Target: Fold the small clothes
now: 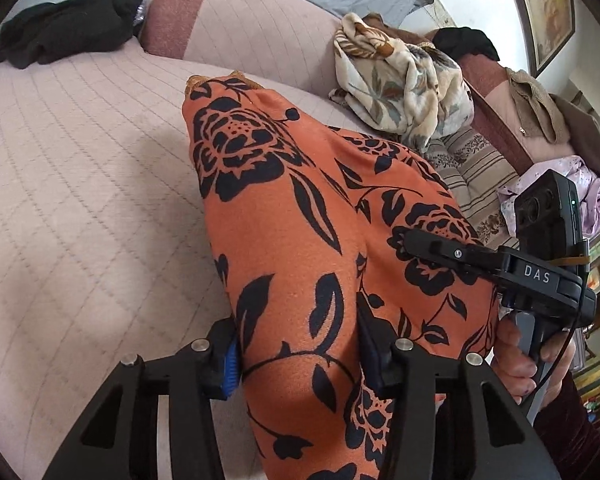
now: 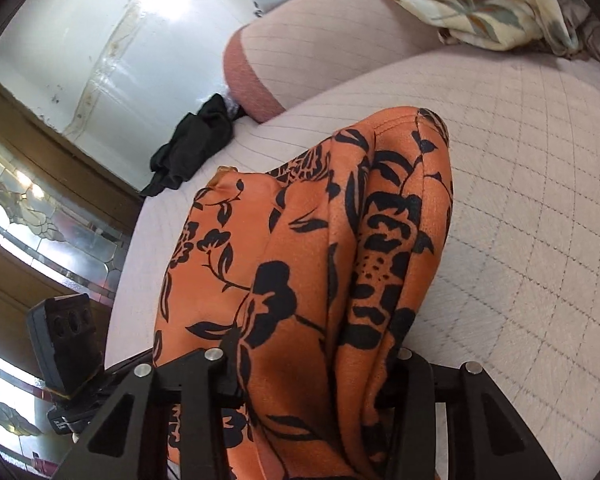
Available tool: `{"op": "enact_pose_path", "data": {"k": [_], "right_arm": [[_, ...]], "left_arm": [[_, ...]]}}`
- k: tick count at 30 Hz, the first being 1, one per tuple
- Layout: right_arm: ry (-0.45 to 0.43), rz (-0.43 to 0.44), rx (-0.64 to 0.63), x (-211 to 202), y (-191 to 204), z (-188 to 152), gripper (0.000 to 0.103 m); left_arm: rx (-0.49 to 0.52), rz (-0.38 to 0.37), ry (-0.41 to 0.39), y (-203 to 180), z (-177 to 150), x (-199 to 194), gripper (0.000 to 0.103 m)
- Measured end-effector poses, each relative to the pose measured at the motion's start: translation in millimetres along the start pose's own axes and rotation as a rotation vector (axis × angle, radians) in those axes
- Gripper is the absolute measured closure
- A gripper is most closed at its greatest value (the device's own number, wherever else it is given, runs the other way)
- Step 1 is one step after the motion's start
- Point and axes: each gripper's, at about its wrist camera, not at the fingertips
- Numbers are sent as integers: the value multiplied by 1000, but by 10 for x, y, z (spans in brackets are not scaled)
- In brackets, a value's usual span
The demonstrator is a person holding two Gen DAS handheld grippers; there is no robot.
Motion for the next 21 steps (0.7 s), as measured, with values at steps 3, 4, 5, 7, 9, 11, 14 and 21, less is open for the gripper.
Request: {"op": "enact_pose_path", "data": {"k": [3,4,5,7,9,11,14,21], "right_arm": [[4,10,-11,-28,133,-51,59],[7,12,-18,-23,183,-83,59],[11,15,-21,-17,210,-109,59],[23,29,-20,-11,247,-194,59],[31,42,-21,-5,291,-276,59],[34,68,-22,-6,331,-378,59],[39,99,-28,38,394,-536,59],[85,2,39,515,240,-882,41]], "left_arm": [[5,18,-4,-20,-100,-104,54],[2,26,-4,-19,-148,-145,54],[-1,32,-4,-31,-173,-164,54],[-5,53,-10,-46,-271,-256,54],[-8,74,-20,-55,-369,-344,54],[-18,98,-33,-40,-486,-440,54],[-38,159,-43,22,-655,-488,51],[-89,386,-30,88,-988,-413,20]]}}
Point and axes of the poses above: each gripper's, at about its wrist camera, not at the fingertips, and x roughly the way its jaws point, y to its left, z to its top, and after that the axes turned 5 degrees about y, right-handed
